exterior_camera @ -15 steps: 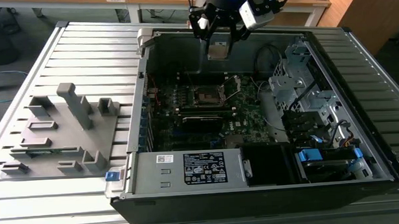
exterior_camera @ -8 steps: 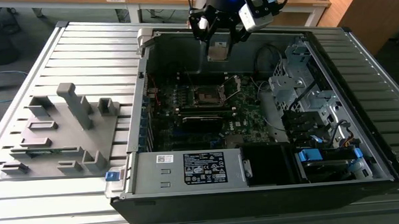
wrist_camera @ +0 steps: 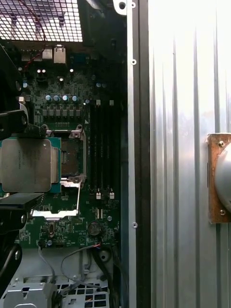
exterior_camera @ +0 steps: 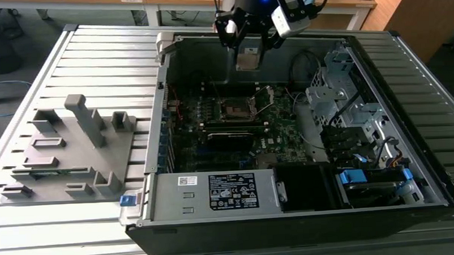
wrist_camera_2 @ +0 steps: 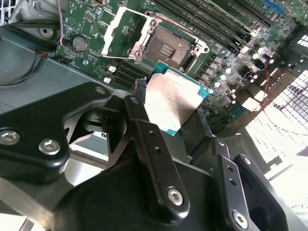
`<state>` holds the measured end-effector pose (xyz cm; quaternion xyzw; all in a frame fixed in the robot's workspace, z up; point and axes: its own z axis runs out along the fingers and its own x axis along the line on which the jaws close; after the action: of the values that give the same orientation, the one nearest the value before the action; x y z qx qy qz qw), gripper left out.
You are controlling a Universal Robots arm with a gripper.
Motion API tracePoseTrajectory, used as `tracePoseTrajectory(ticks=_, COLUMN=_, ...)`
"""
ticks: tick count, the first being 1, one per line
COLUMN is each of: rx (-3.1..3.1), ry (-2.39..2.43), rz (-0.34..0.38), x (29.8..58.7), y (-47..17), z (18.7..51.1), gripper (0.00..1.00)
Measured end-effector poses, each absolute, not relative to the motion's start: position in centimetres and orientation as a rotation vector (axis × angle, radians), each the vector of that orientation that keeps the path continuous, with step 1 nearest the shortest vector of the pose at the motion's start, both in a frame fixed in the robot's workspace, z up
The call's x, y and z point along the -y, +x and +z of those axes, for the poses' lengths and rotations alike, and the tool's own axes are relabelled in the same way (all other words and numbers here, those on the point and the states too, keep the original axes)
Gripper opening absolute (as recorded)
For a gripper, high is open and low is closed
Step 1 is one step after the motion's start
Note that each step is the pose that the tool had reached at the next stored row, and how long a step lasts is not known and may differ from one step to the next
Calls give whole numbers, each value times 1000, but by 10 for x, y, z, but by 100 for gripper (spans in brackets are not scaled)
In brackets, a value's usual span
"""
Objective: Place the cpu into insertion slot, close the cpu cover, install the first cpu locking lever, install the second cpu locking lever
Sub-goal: 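Place the cpu into insertion slot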
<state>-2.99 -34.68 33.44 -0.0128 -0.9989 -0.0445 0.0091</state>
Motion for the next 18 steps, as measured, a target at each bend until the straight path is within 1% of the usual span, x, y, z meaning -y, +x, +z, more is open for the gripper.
tracePoseTrajectory(ticks=18, rx=3120, ry=-40, rz=-139, x=347, y=-30, z=331, gripper=54)
